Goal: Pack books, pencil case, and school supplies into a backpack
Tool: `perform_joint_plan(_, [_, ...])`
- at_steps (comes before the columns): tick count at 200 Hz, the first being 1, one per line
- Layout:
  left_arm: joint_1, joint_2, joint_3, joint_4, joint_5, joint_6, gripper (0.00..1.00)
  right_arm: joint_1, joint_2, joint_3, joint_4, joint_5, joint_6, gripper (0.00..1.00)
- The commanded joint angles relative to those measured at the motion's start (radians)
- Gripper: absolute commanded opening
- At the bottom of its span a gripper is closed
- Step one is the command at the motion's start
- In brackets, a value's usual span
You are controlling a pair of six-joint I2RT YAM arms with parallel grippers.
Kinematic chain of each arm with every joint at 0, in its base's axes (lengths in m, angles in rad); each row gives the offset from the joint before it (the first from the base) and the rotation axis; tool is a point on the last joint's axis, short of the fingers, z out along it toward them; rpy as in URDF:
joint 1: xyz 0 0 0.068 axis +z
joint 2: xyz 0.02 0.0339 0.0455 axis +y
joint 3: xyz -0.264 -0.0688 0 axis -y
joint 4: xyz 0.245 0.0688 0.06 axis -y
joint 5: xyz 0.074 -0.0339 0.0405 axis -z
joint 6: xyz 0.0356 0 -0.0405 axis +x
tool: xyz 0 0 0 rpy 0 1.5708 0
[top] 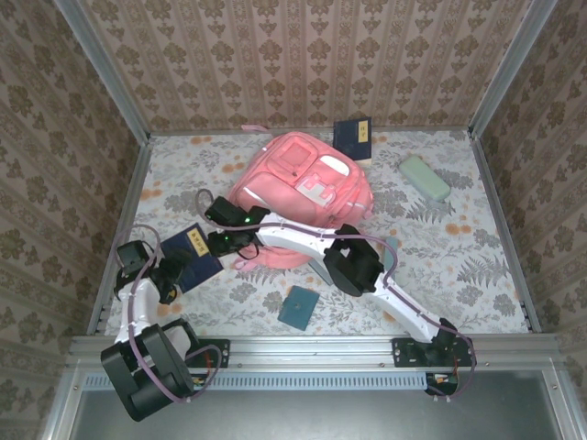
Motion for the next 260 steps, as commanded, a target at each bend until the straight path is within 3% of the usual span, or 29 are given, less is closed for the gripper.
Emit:
perform_joint_plan(1, [-0.007,0.011,-0.012,0.023,-0.009,0.035,0.93,0.008,0.045,0.039,-0.011,-0.012,0.027,0.26])
perform_joint_plan(80, [-0.035,0.067,-0.019,0.058,-0.004,0.037,0.93,0.023,0.121,0.048,-0.026,-0.085,0.041,0.28])
perform_joint_plan(142, [-0.078,0.001,-0.046,0.234,0.284,-0.023,0.92,0.024,0.121,0.049,-0.039,-0.134,0.028,0.26])
perform_joint_plan(183, [-0.086,-0.137,-0.063,0.262,0.369,-0.066,0.90,0.024,0.114,0.045,-0.039,-0.149,0.025,0.25])
perform_joint_plan(231, [-0.099,-0.137,-0.091,0.358,0.443,-0.113,0.82,0.022,0.103,0.037,-0.033,-0.153,0.023,0.26])
perform_joint_plan(260, [-0.111,-0.134,-0.067,0.295,0.419,-0.089,0.79,0.022,0.096,0.032,-0.028,-0.151,0.022,0.25])
